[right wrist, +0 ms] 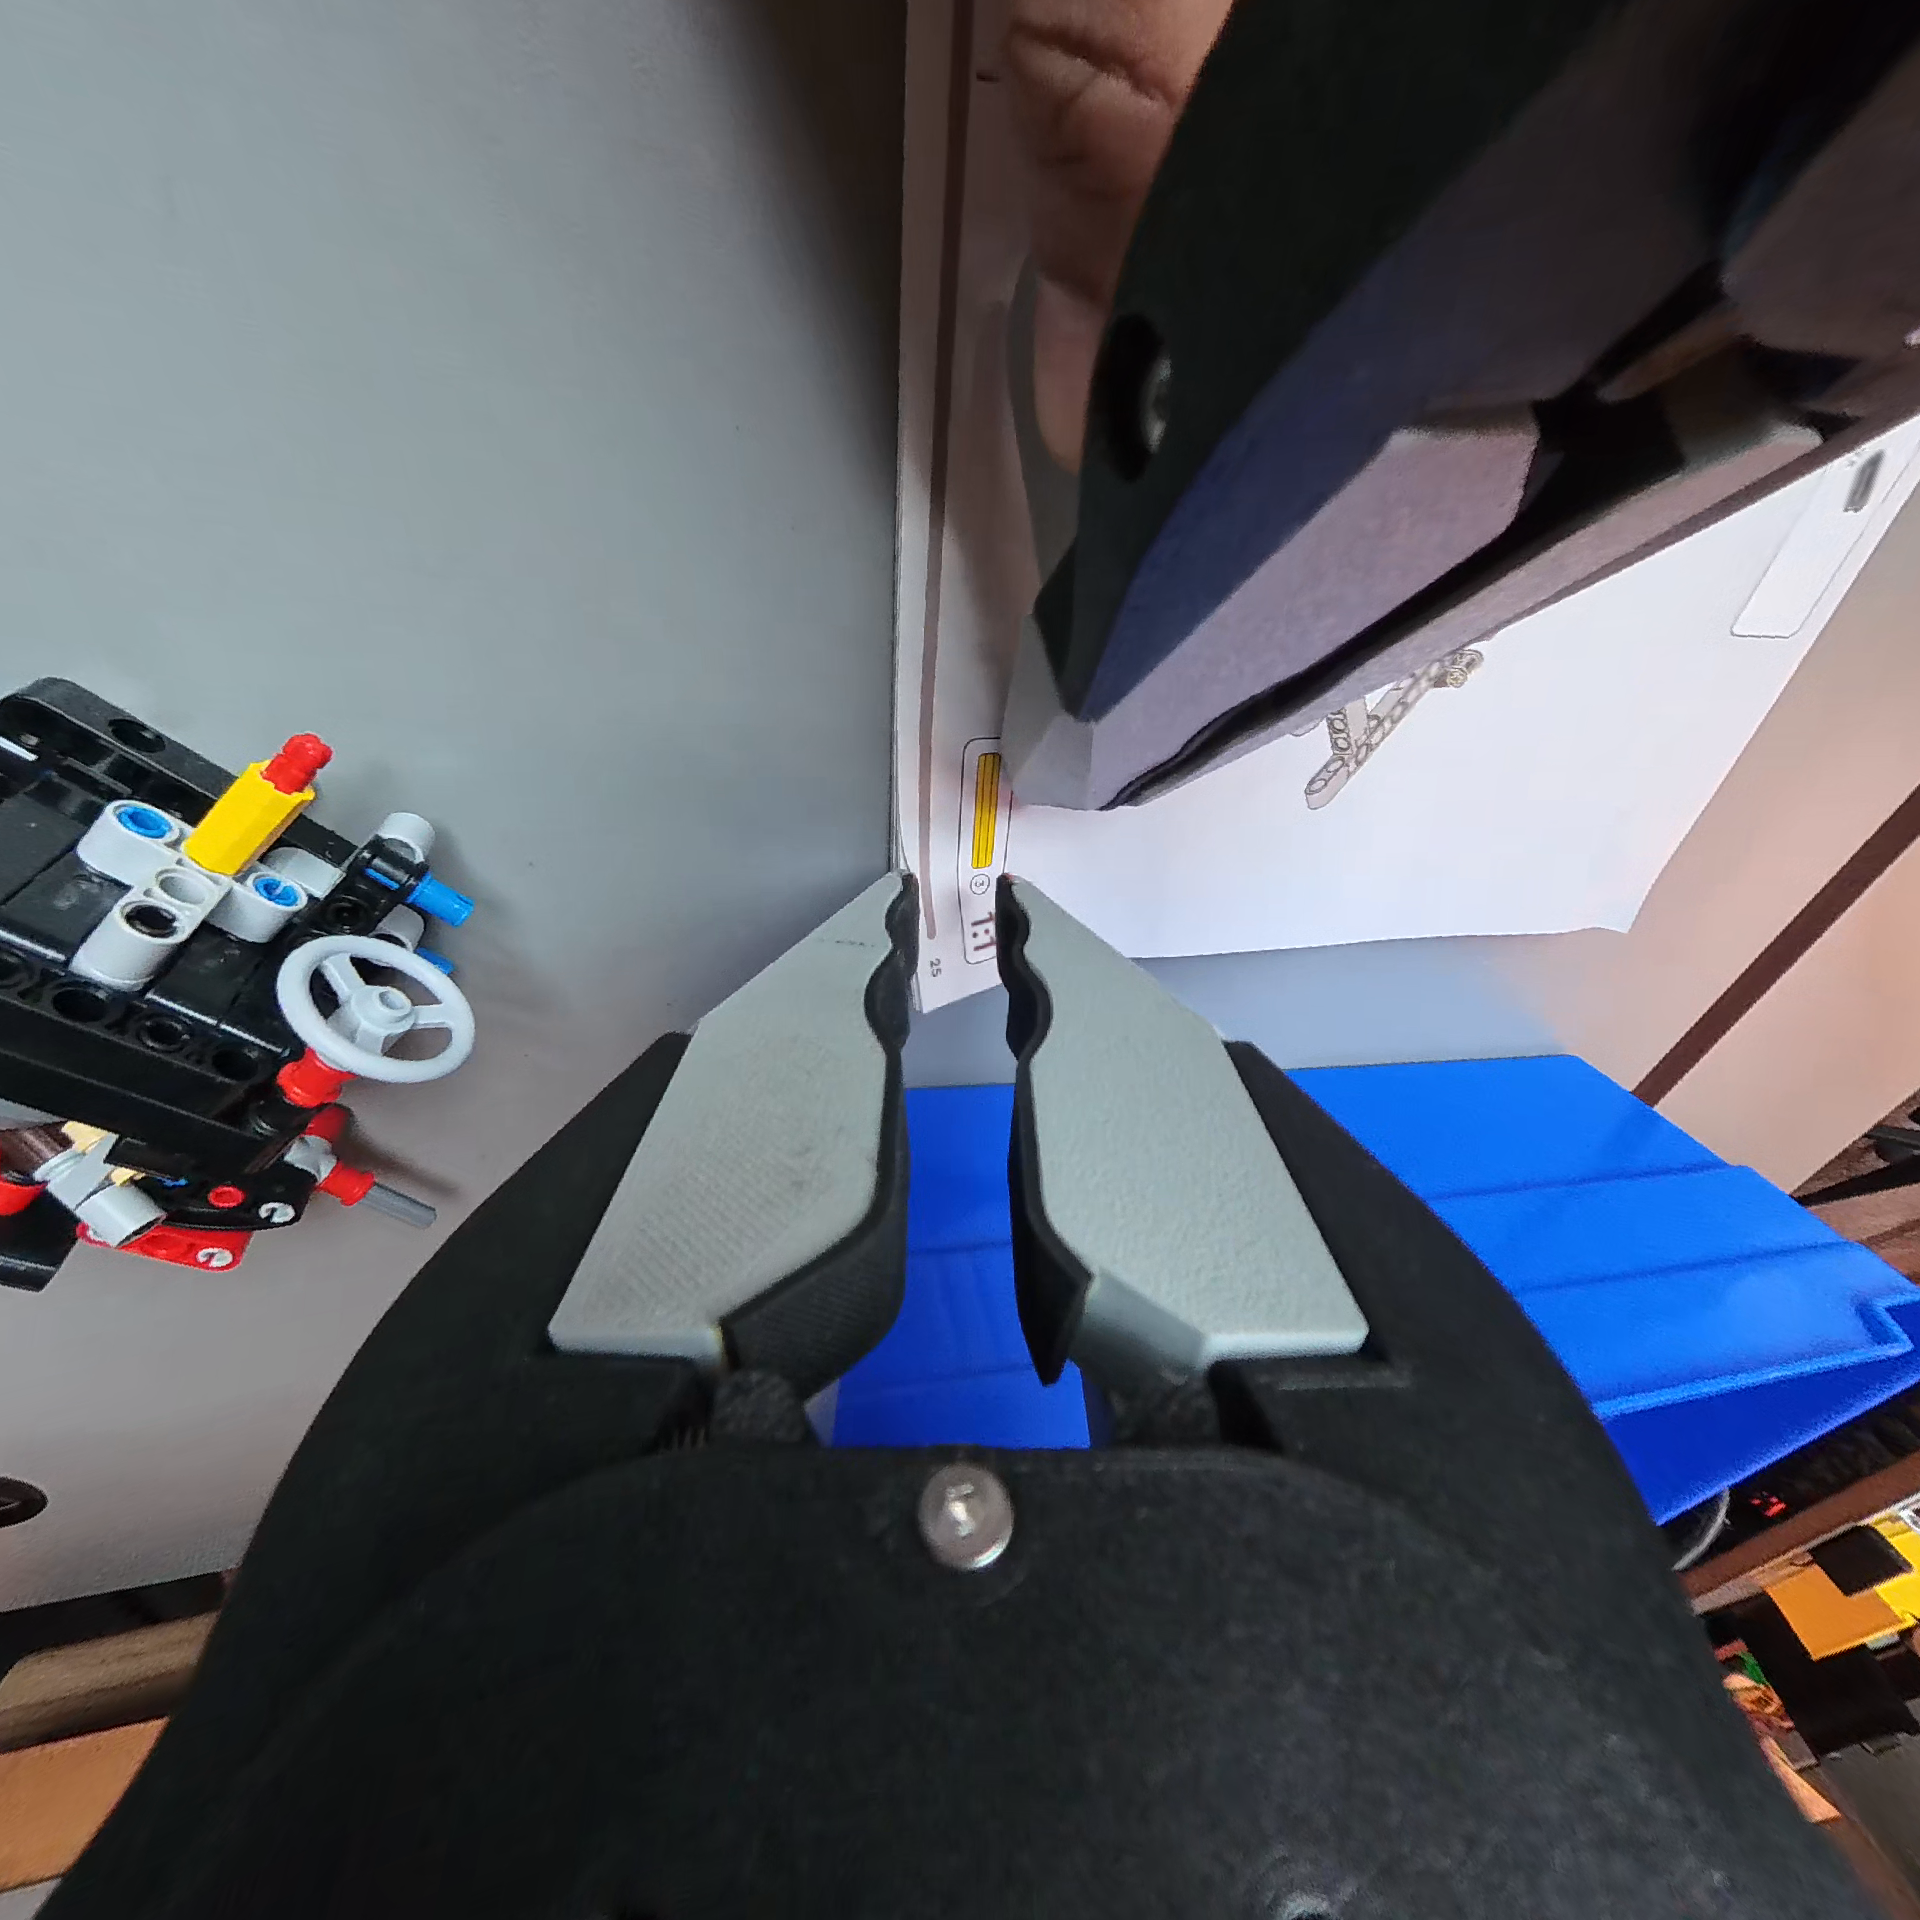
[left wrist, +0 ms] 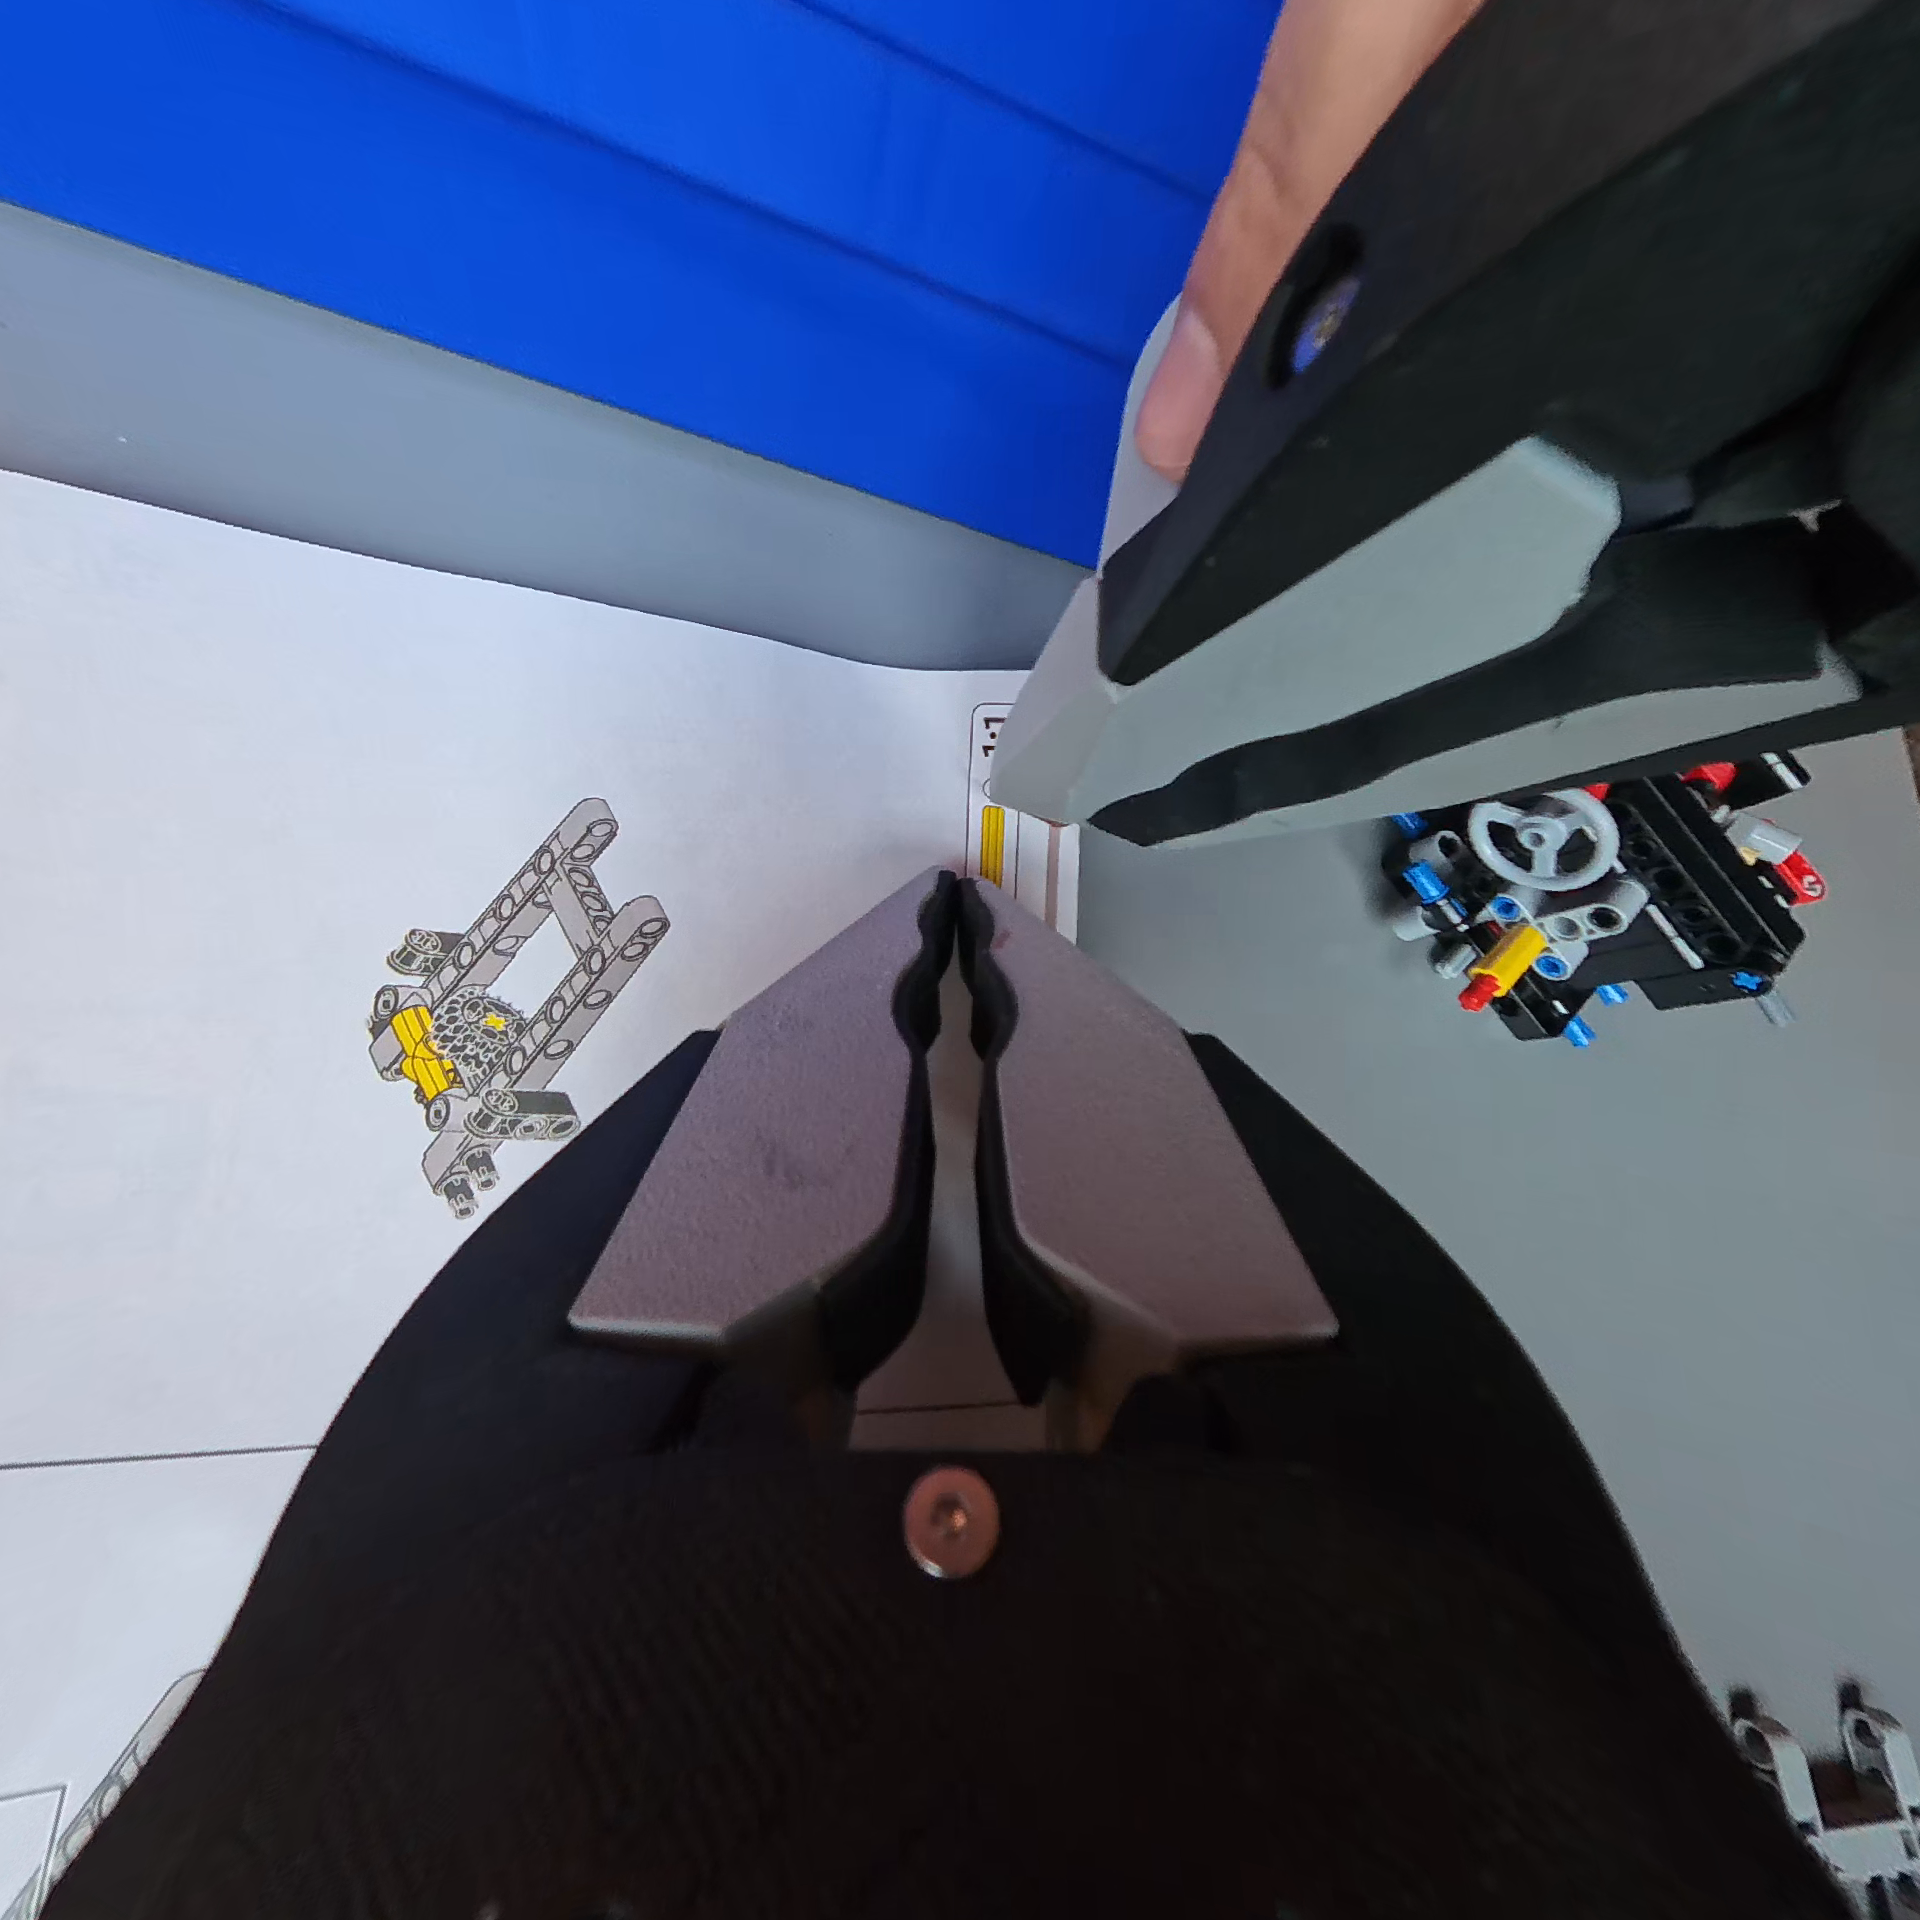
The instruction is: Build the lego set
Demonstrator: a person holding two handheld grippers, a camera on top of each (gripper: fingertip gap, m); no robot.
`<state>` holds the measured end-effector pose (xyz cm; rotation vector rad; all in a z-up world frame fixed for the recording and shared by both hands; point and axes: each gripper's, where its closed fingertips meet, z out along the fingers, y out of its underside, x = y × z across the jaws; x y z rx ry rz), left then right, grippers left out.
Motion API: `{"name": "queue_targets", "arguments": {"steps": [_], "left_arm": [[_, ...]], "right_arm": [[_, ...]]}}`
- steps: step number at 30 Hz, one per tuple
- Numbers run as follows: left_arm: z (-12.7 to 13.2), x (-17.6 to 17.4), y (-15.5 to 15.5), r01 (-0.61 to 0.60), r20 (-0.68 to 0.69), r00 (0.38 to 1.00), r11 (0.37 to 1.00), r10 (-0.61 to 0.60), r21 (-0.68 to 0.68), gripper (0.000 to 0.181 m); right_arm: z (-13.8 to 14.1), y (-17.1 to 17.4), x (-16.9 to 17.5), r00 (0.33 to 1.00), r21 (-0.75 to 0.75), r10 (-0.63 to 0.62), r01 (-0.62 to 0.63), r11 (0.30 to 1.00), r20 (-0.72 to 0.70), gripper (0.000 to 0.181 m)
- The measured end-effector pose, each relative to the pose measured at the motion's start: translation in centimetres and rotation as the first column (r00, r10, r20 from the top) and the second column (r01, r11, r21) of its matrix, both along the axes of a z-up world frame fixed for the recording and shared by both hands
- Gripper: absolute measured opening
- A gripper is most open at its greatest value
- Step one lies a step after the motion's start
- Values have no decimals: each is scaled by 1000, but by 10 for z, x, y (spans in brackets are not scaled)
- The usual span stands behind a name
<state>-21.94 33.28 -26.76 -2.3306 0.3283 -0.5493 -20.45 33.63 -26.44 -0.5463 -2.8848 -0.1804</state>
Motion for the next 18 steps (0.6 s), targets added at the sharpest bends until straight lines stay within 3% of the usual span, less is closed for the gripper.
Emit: {"name": "queue_targets", "arguments": {"steps": [18], "left_arm": [[0,0,0,0,7,1000,1000,0,-3,0]], "right_arm": [[2,0,0,1000,-14,-8,8,1000,4,12]]}}
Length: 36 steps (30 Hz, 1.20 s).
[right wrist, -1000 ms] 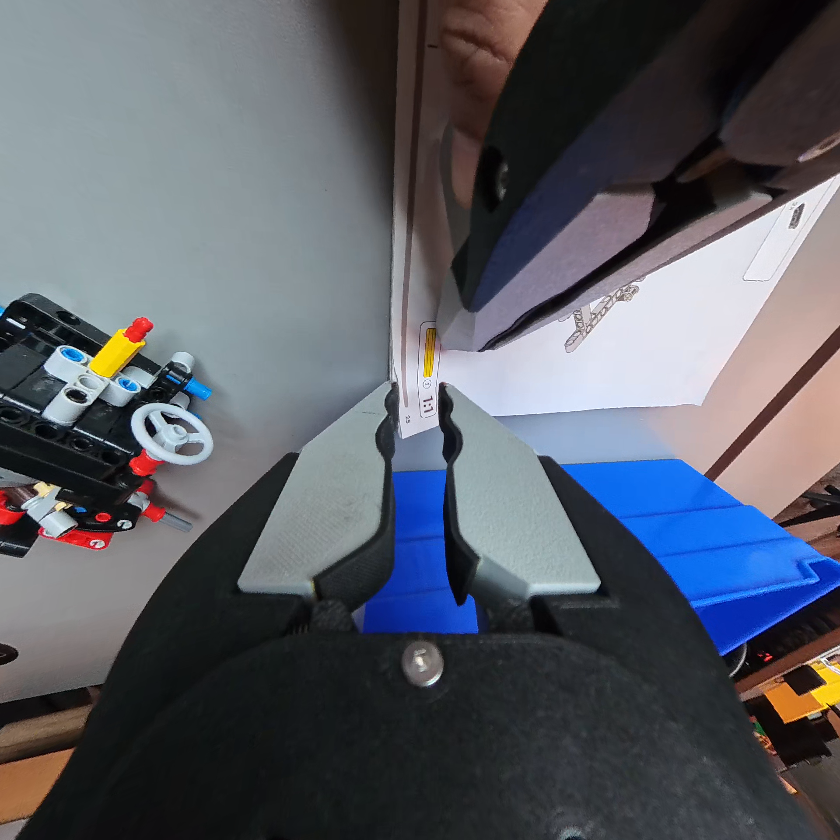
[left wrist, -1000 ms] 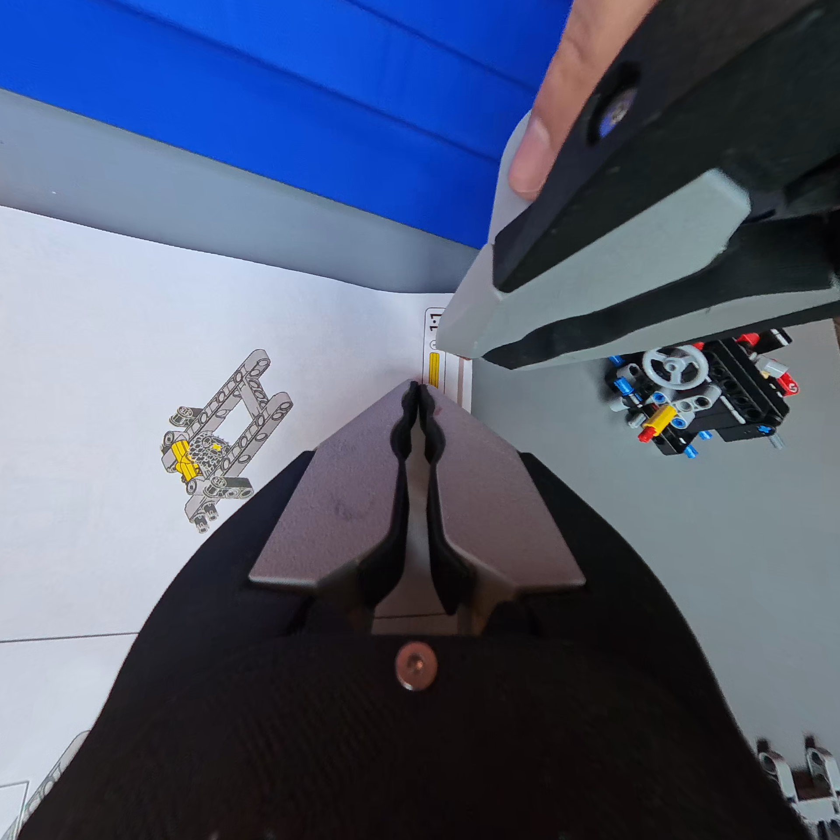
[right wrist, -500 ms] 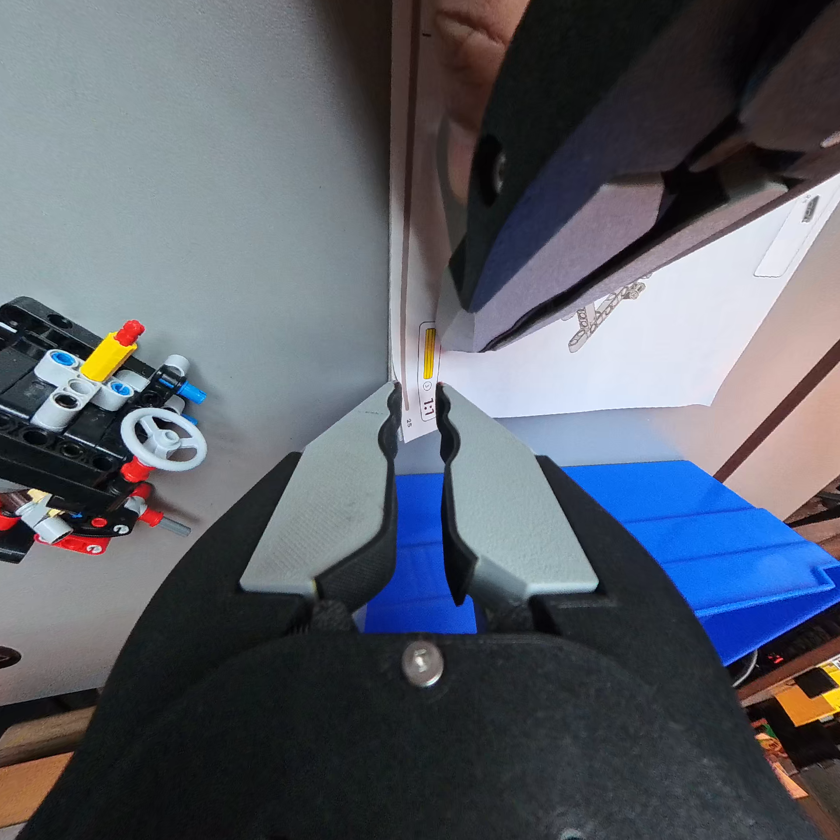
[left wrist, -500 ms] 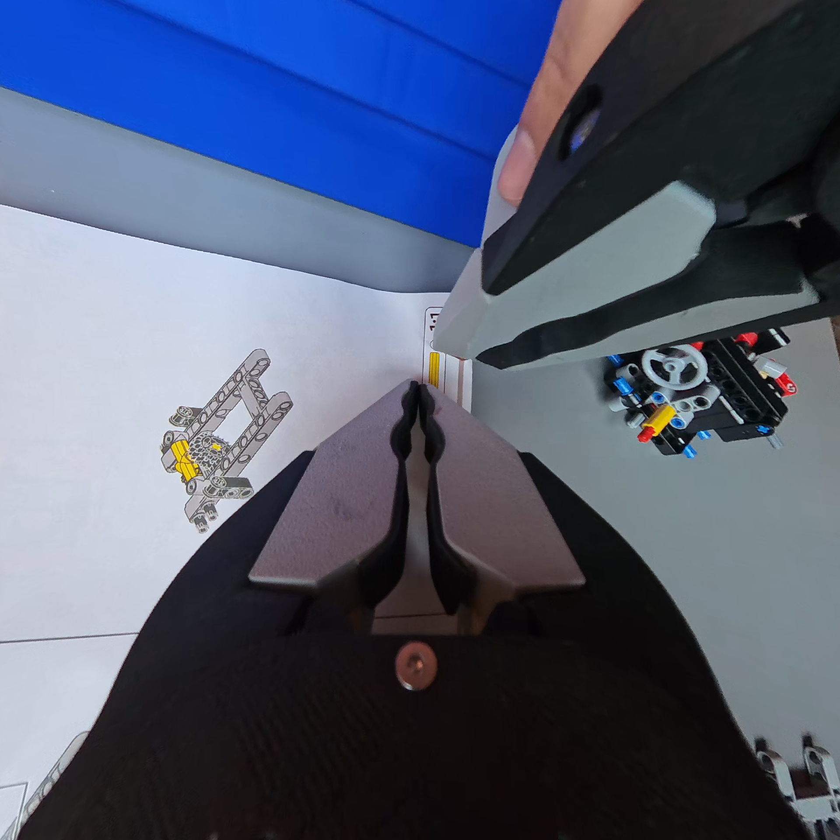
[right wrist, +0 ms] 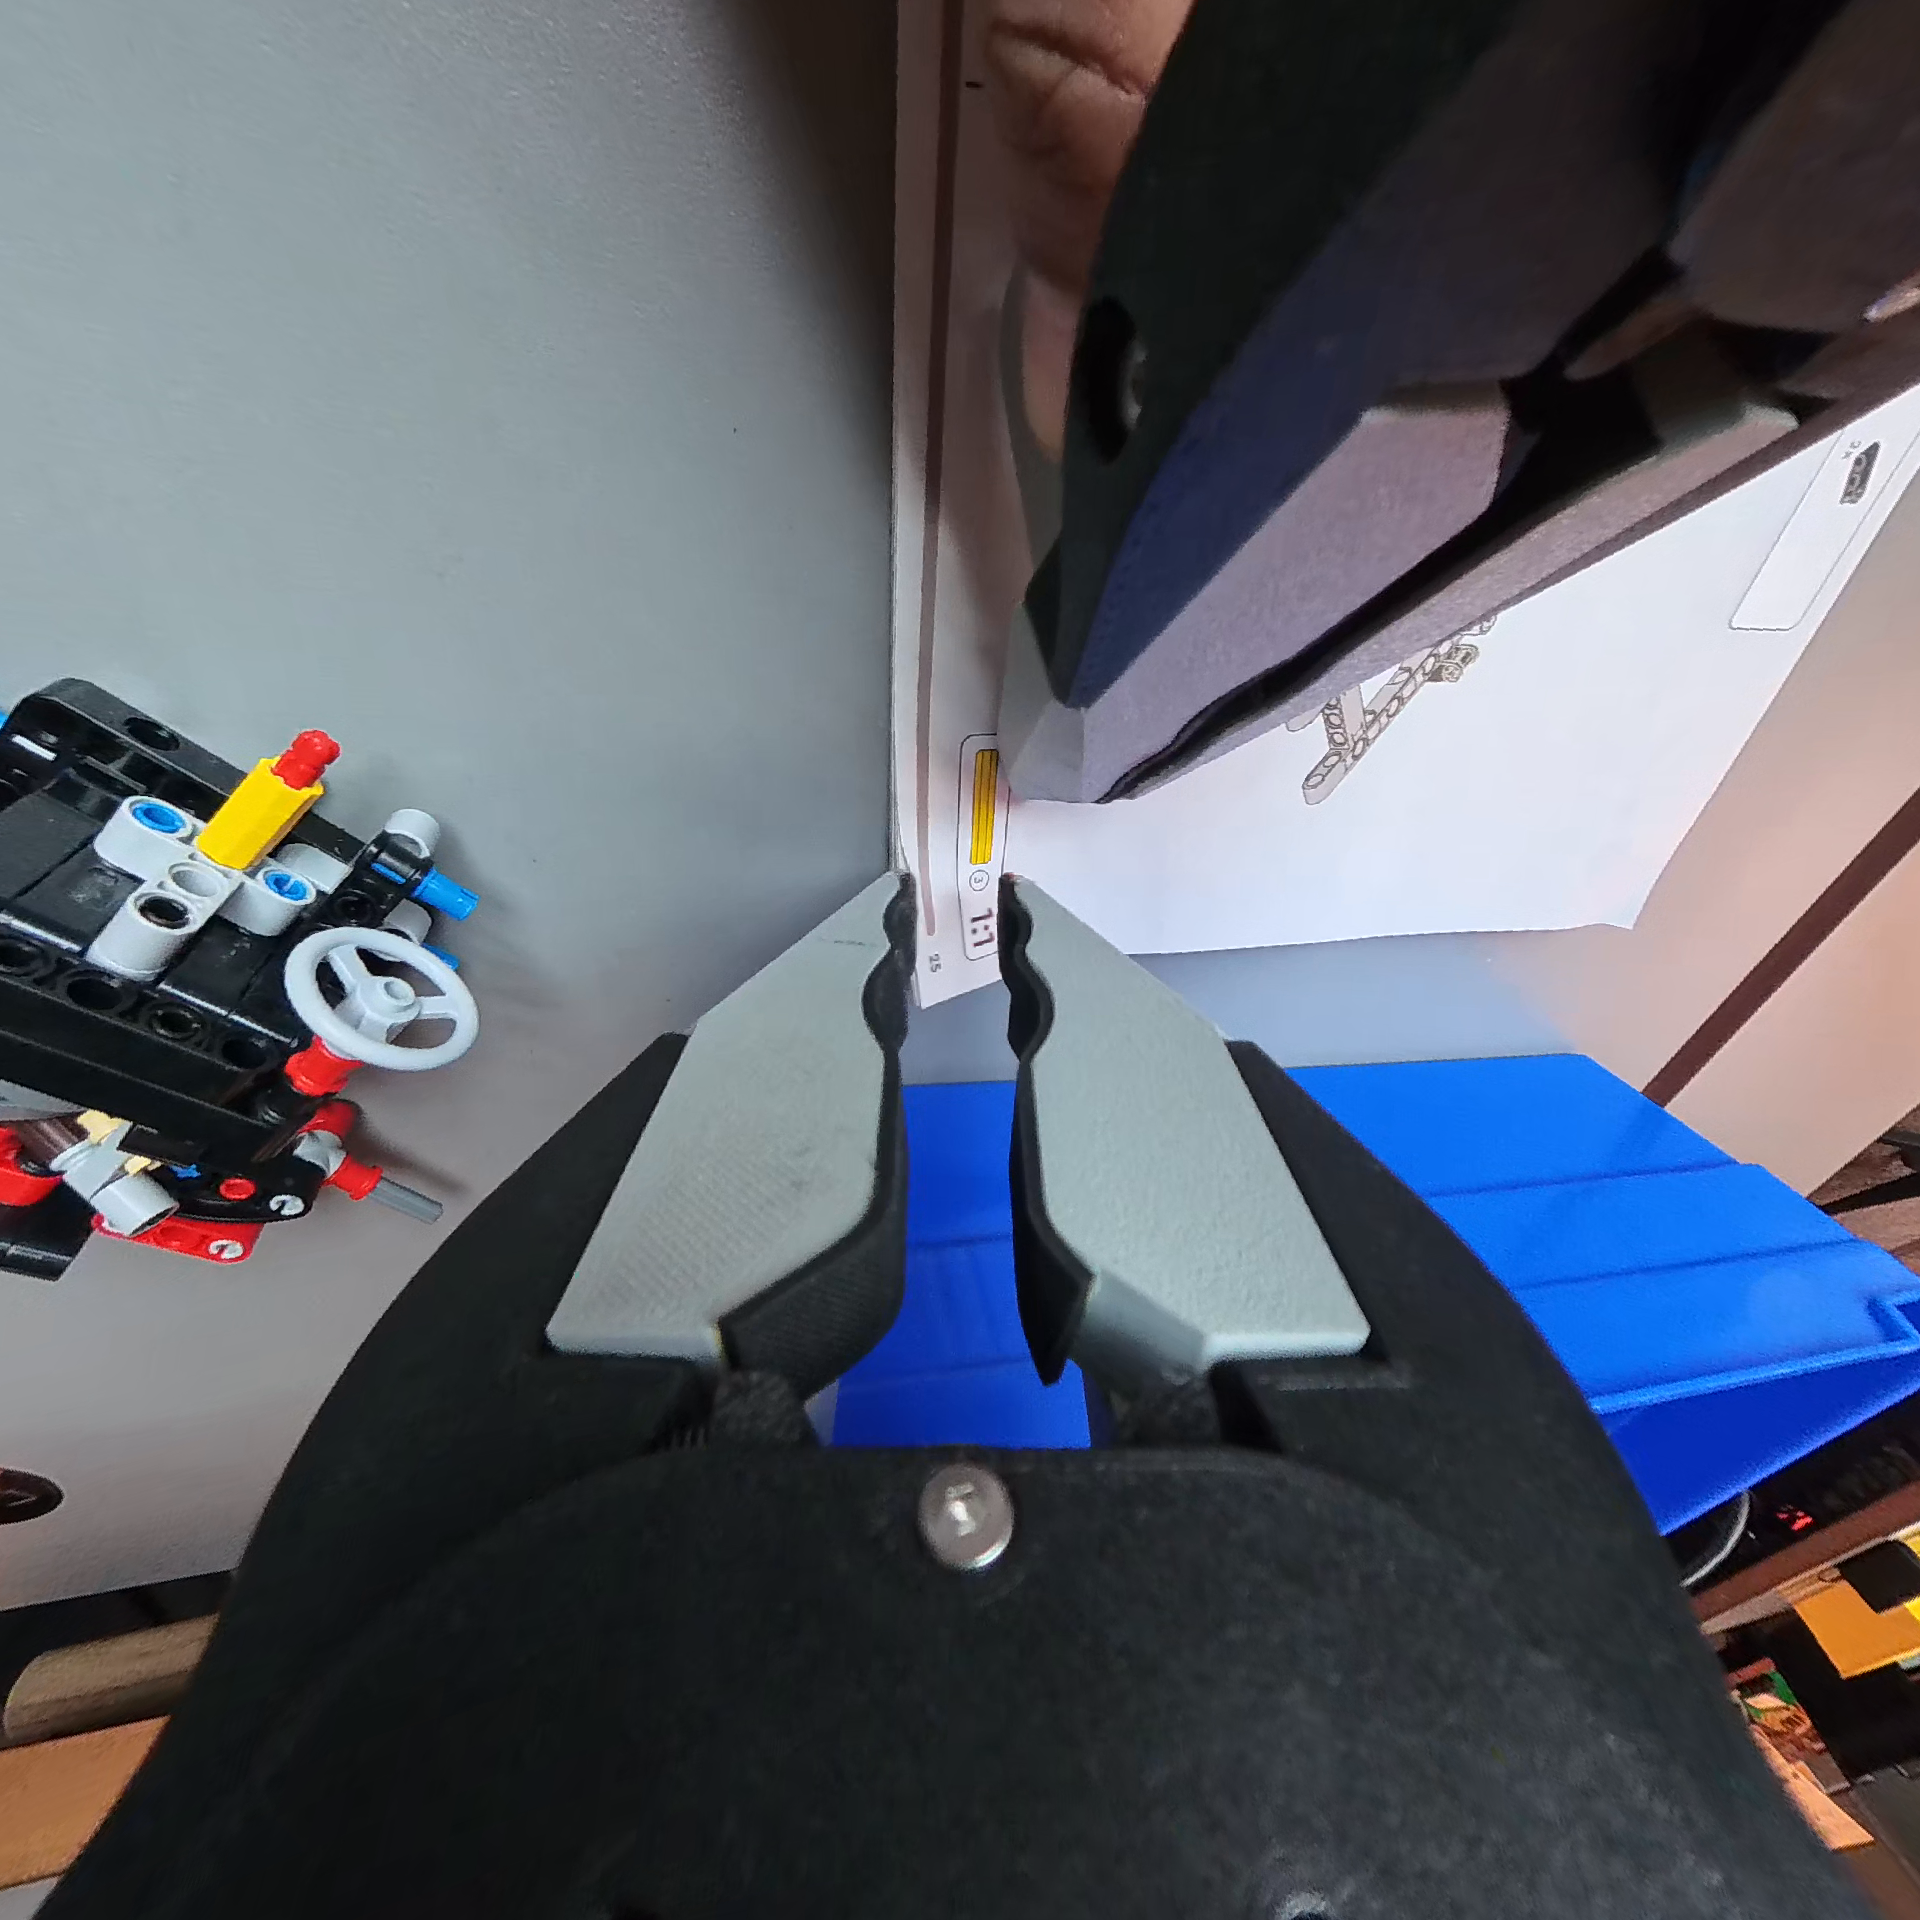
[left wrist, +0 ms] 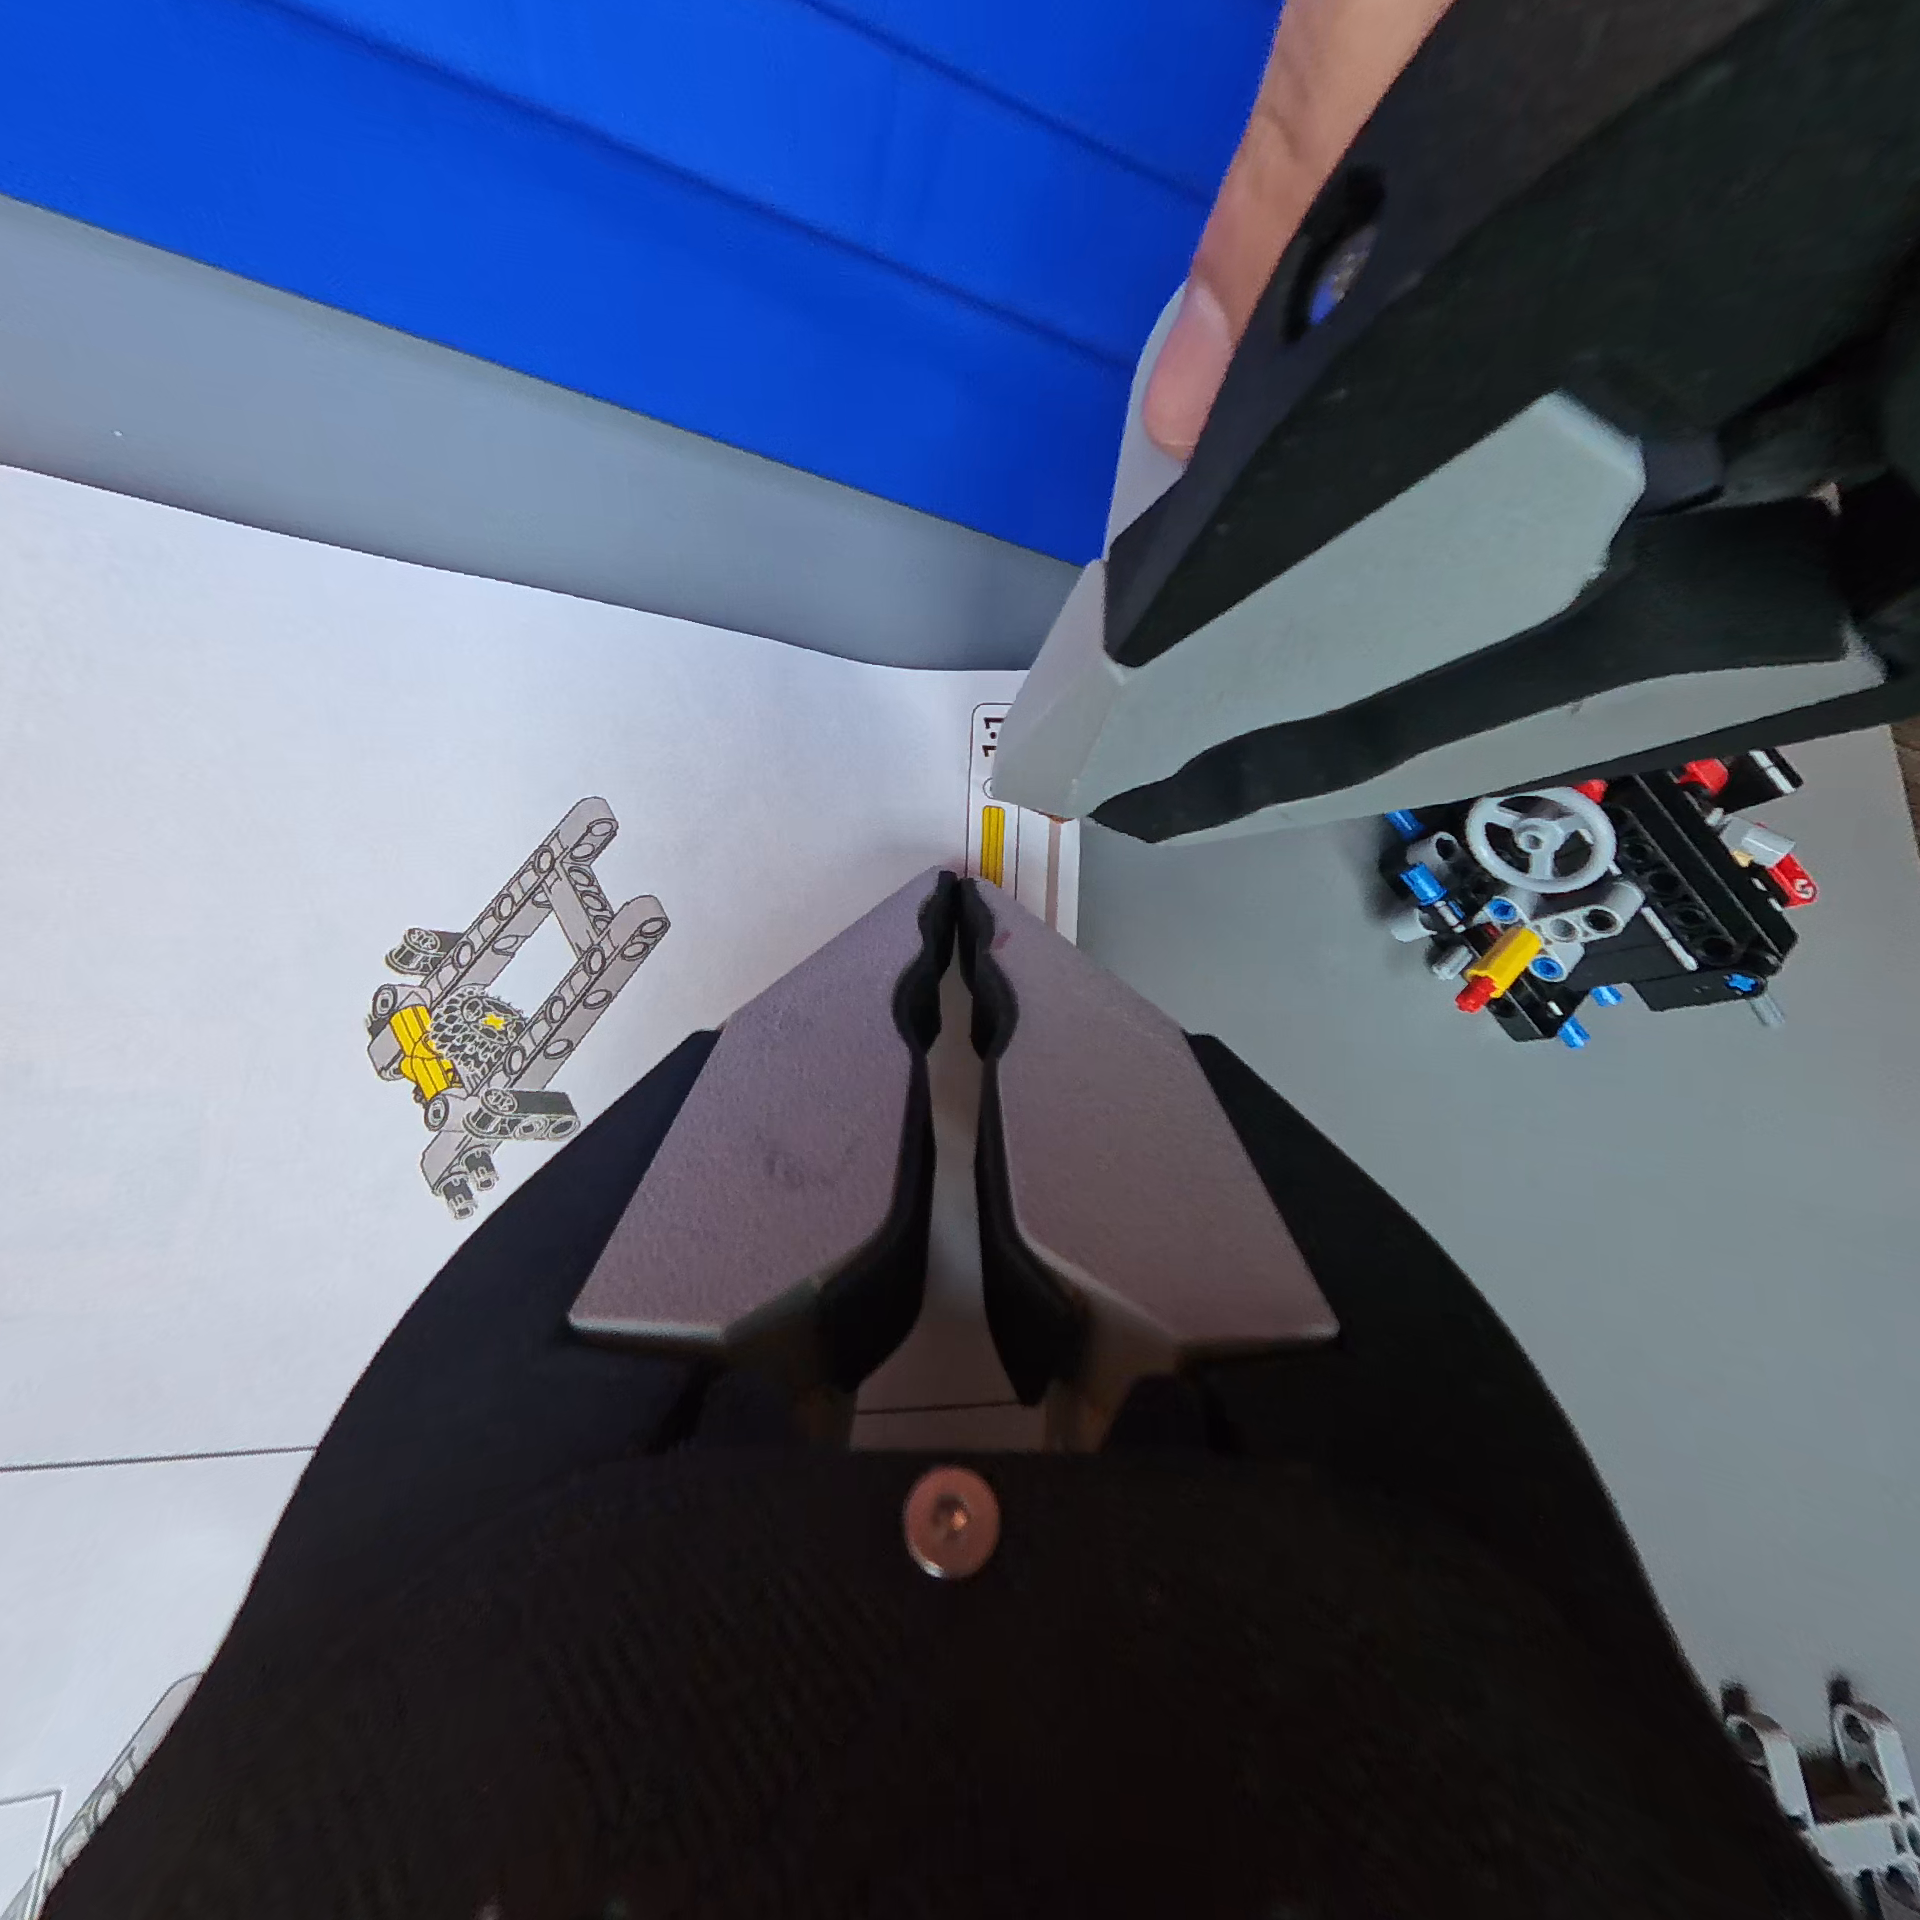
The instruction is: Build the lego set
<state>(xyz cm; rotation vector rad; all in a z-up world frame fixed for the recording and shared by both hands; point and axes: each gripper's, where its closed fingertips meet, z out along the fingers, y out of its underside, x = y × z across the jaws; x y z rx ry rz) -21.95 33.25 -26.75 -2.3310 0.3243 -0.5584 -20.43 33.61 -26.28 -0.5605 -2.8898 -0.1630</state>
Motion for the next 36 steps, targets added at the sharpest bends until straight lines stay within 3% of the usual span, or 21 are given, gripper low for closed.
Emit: {"name": "queue_targets", "arguments": {"steps": [30,36], "left_arm": [[0,0,0,0,11,1000,1000,0,-5,0],[0,0,0,0,17,1000,1000,1,-7,0]], "right_arm": [[-9,-1,6,999,31,11,-13,999,46,0],[-9,-1,7,997,-12,-42,43,999,69,0]]}}
